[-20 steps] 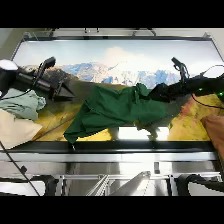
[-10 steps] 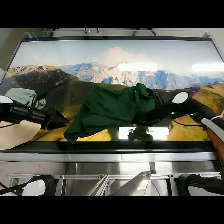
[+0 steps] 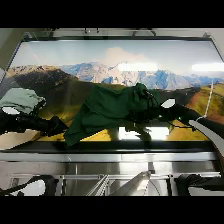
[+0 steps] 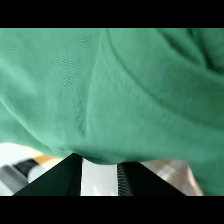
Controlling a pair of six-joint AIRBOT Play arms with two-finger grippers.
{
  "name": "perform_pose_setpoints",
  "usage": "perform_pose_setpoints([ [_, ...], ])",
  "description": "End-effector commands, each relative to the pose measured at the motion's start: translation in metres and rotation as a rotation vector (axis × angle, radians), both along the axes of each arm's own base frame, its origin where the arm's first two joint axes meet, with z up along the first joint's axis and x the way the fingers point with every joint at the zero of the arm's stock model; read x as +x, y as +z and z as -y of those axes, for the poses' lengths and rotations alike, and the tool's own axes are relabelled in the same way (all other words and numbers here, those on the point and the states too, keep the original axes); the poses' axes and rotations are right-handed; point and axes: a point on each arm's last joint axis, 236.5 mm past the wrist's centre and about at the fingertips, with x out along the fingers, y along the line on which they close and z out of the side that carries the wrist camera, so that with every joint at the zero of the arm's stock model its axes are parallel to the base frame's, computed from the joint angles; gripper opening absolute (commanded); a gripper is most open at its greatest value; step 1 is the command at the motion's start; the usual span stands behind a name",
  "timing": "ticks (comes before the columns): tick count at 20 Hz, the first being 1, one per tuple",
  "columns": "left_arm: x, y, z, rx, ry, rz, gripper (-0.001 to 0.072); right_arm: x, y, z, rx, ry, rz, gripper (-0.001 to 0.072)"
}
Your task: Fold the shirts.
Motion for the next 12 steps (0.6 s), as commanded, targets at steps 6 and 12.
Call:
perform_pose_setpoints([
  [6,0.023,-0.016,0.028,0.120,-0.106,0.136,0.0343,0.016,0.008,-0.006,0.045,-0.055,0.045,0.0015],
  [12,-0.002,-0.047,0.046,0.077,-0.198,0.021,0.0021,0.013,0.009,-0.008,0.053,-0.039,0.038,0.0019],
])
